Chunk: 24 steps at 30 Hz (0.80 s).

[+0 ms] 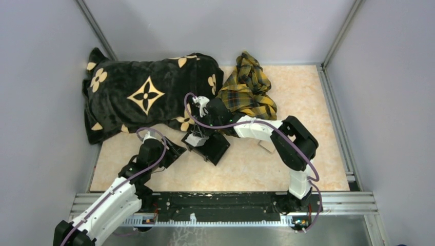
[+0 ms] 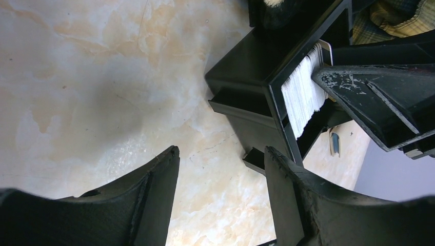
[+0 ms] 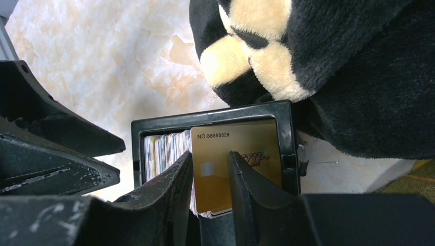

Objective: Put the credit cards into the card holder
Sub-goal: Pick up the credit card from the storage box.

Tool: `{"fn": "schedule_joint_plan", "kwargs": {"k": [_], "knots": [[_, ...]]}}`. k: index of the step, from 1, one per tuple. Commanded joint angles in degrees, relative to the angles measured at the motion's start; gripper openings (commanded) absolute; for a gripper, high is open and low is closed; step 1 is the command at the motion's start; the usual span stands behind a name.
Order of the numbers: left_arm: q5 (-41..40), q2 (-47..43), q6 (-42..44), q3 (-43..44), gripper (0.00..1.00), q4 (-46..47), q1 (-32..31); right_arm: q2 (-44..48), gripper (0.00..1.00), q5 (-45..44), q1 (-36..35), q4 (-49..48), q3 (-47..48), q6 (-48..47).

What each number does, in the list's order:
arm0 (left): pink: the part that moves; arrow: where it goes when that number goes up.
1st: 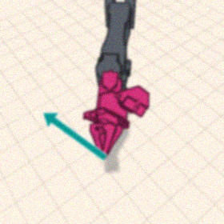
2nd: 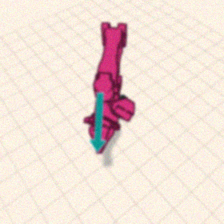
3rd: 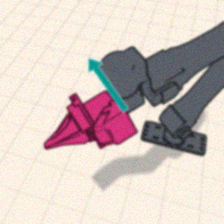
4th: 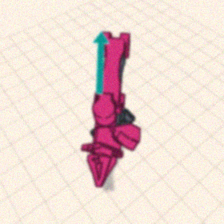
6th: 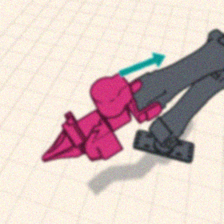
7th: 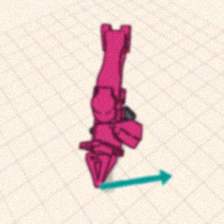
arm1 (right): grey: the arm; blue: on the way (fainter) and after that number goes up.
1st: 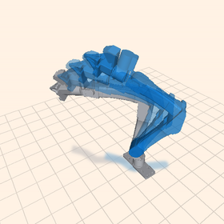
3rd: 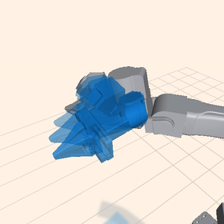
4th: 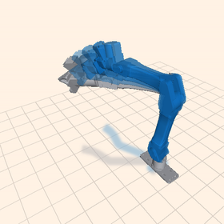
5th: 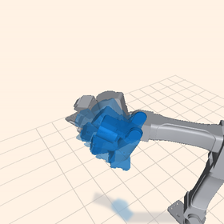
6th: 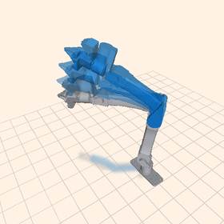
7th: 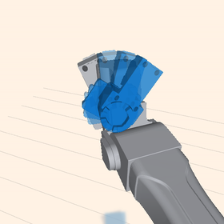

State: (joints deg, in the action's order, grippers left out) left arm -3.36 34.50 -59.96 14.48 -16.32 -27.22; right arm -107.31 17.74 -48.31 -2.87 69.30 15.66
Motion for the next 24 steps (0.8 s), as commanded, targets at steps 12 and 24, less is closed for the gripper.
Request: {"fn": "schedule_joint_plan", "kwargs": {"k": [12,24], "knots": [[1.5,12.3,-0.2,0.4,0.65,12.2,-0.5,5.3,0.25,-2.7,-2.2,4.2,3.3,-0.1],[-0.9,20.3,2.1,4.2,0.65,15.0,-0.9,8.3,0.16,-8.3,-3.3,7.8,4.5,-2.1]]}}
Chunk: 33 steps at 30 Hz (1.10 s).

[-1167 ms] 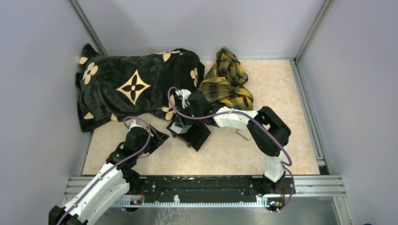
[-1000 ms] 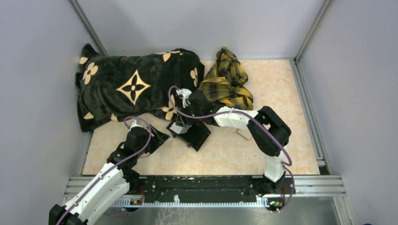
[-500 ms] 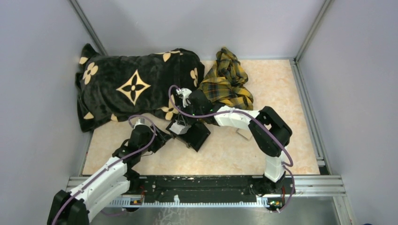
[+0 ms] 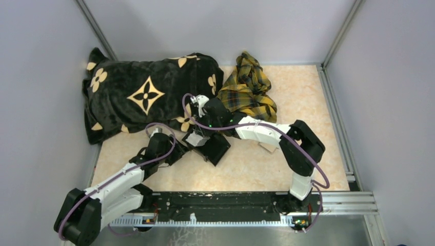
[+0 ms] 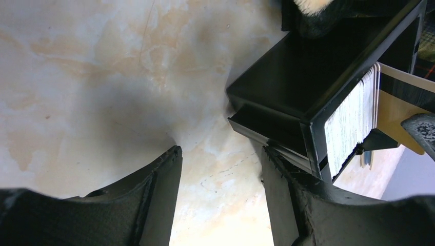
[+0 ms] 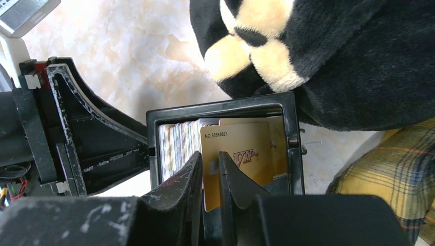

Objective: Put the credit cards into the card holder
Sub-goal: Pick up the credit card from the storage box.

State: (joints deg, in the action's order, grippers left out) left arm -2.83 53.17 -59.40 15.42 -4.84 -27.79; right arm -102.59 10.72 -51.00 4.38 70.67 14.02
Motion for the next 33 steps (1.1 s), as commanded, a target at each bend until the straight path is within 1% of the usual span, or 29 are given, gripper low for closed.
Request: {"fn": "schedule_joint_plan", "kwargs": {"k": [1,7,10,14,16,22,25,28,33], "knots": [[-1.7,2.1,2.0,3.8,0.65,3.6,-0.3,3.7,0.15,-1.6,-0.7,0.9,3.0,-0.6],[-3.2,5.2,4.1,7.2,0.66,2.4,-0.4,5.2,0.05,-6.5,-1.3,2.4,2.4,-2.3],[-3.8,4.8,5.2,8.6,0.67,0.2,-0.3,6.4,0.0,-10.1,-2.1,3.6,2.1,-4.0],[-4.7,1.5,6.0,9.1,0.71,-2.8,-0.4,7.5,0.0,-15.9,-2.8,4.6,1.7,-6.3],[-5.1,-0.5,6.4,9.2,0.73,-4.5,-0.3,10.1,0.0,-18.3,-3.1,5.1,1.5,-7.3],[-6.1,-6.0,8.9,12.3,0.81,-11.6,-0.5,13.9,0.0,-23.4,-3.3,7.1,1.6,-9.8],[-5.3,-9.0,11.9,14.4,0.84,-13.2,-0.5,16.7,0.0,-23.4,-3.2,9.3,1.7,-10.1],[-2.2,-12.6,16.3,15.8,0.86,-12.5,-0.7,20.5,0.0,-21.8,-3.3,12.4,1.8,-8.8],[8.7,-19.3,23.2,14.3,0.89,-5.4,-0.7,28.4,0.0,-15.3,-3.2,17.4,0.3,-4.8]]}}
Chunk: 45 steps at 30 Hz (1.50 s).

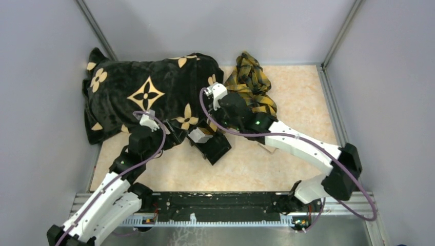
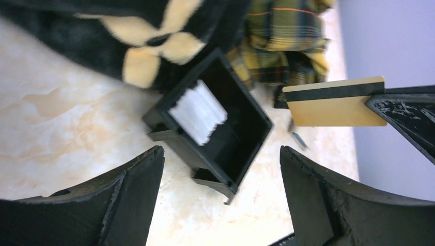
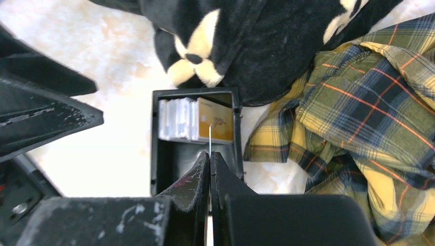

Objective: Put the credit cards into the card holder
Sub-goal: Pick up the credit card from the storage box.

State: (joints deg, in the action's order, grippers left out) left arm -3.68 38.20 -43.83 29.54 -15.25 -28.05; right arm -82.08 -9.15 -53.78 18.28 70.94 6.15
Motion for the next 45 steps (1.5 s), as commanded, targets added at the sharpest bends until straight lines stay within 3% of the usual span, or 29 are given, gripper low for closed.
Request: {"fn": "schedule_joint_plan", "kwargs": {"k": [1,9,19,37,42,45], "knots": [[11.9,-5.1,8.5,-0.1,0.9,6.4,-0.4,9.7,0.0,6.2,-0.5,4.1,-0.7,4.1],[29.6,-5.8,10.7,-1.3,0.89,15.9,-0.8,21.4,0.0,15.9,-0.5,6.9,-7.3,10.4],[43.5,-0.5,15.4,0.3,0.84,20.5,-1.9,23.9,0.0,26.4,0.9,3.4,-11.9,15.3],[48.2,13.9,21.5,4.5,0.76,23.1,-7.1,17.2,0.0,42.8,9.3,-5.9,-15.0,17.5],[49.7,17.0,22.7,5.6,0.58,23.8,-7.3,15.6,0.0,46.5,11.4,-8.0,-15.9,17.6],[50.7,18.8,22.8,5.8,0.33,24.4,-7.4,14.6,0.0,48.2,12.9,-8.9,-16.2,17.7]]}}
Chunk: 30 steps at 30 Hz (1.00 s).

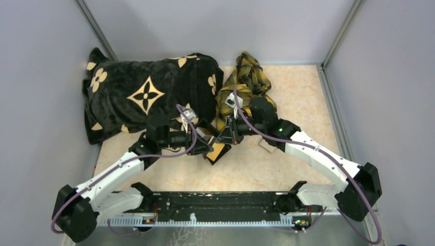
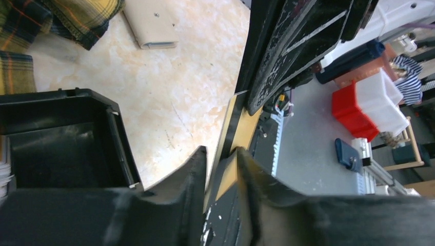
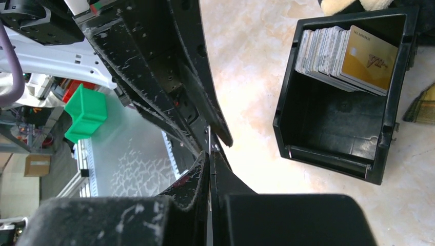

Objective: Put the credit cards into the card holder
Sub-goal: Pick up the credit card from the storage box.

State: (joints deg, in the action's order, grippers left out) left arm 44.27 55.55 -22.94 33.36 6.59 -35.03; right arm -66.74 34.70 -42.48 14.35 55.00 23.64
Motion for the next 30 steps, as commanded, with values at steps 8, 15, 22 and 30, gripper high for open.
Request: {"fn": "schedule_joint_plan", "kwargs": {"k": [8,15,22,30], "knots": [[3.1,3.1,1.7,1.6,0.0,4.5,-0.4,-3.0,0.0,9.0,6.3,-7.9,-1.7,0.5],[-0.3,5.5,-2.7,1.1,0.0,8.6,-0.4,2.9,0.4,-5.0,6.8,-5.1,-5.4,-2.9],[-5.1,8.1,-13.4,-1.9,0.0,22.2,-2.9,15.5,0.52,-15.3,6.8,-13.7,-18.2,3.5],[-10.3,17.4,-13.0,3.5,0.0,22.1,-10.2,24.3,0.52,-16.4,6.7,-25.1,-29.1,12.9]]}}
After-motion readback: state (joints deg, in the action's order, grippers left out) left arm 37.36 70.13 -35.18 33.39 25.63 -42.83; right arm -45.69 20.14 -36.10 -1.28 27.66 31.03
